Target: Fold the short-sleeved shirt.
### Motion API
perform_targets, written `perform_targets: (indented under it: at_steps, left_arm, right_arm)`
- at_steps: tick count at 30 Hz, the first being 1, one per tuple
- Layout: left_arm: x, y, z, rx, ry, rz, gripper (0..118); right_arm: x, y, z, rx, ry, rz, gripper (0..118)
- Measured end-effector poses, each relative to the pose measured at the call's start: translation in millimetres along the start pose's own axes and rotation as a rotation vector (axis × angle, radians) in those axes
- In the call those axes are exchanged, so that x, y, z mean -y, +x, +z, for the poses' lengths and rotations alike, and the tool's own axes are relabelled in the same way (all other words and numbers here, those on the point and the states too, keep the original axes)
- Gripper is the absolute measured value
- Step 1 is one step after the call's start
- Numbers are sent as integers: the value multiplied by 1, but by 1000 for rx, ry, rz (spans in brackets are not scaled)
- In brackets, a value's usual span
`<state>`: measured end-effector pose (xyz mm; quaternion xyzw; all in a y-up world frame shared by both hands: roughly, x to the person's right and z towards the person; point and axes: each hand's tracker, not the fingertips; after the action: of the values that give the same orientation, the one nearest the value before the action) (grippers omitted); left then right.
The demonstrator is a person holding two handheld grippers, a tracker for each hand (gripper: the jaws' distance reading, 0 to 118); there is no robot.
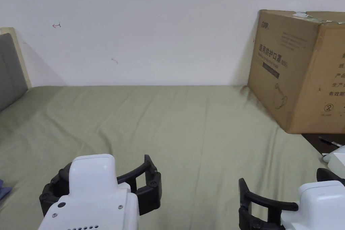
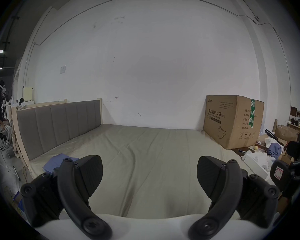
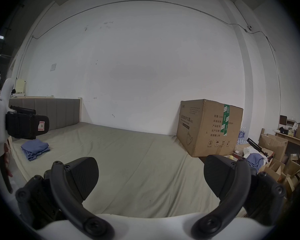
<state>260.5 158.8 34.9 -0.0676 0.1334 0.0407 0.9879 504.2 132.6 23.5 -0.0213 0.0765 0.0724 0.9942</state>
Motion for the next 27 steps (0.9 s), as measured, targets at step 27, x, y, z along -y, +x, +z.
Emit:
perform_targets:
  at_steps: [27]
  left_arm:
    - [-2,0,-4,10,-65,66,109]
  right_arm:
    - [1,-7,-3,-18,-17,12,118]
